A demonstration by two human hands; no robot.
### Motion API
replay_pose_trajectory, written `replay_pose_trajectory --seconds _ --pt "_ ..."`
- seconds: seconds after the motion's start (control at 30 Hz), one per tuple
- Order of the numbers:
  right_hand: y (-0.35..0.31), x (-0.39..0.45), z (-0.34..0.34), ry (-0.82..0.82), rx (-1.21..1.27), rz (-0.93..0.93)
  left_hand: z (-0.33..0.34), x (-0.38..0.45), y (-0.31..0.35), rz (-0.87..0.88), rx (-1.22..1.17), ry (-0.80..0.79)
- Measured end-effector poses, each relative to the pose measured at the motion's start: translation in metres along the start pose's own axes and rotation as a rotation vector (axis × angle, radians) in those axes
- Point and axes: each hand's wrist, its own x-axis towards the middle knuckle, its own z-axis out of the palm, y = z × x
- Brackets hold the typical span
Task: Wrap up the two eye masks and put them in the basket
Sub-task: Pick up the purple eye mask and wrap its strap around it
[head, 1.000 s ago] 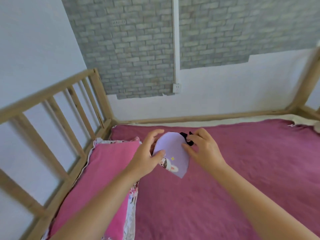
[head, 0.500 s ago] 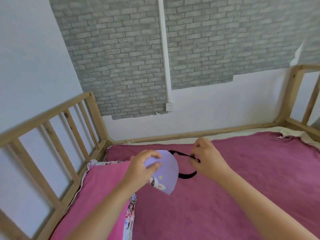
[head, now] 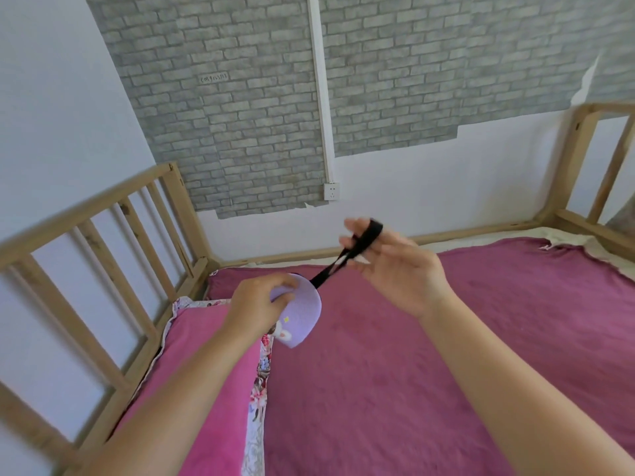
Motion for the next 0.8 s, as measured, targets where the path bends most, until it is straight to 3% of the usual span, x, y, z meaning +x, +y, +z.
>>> replay_pose_trajectory --seconds 0.07,0.17,0.23,0.27,0.4,0.5,0.63,0.8 --pt "-0.002 0.008 -0.004 0.188 -0.329 0.0 0.002 -0.004 0.001 0.024 -0.024 0.007" --pt "-0.001 0.012 -0.014 0.419 -1.202 0.043 0.003 -0.007 0.002 0.053 -0.094 0.078" --pt "0.006 0.011 -0.021 0.347 -1.596 0.148 0.003 -0.009 0.001 0.063 -0.147 0.114" --pt "0.01 0.009 -0.021 0.257 -1.645 0.202 0.004 -0.011 0.001 0.067 -0.172 0.121" --pt "0.023 -0.006 -0.01 0.027 -1.304 0.365 0.01 -0.012 0.012 0.01 -0.321 0.2" --pt "0.034 -0.011 -0.009 0.111 -1.06 0.365 0.011 -0.011 0.019 -0.089 -0.515 0.268" --pt "0.044 -0.016 -0.003 0.251 -0.733 0.231 0.017 -0.014 0.033 -0.173 -0.734 0.352" --pt "0.059 -0.022 0.001 0.396 -0.571 0.114 0.029 -0.01 0.042 -0.352 -1.033 0.475"
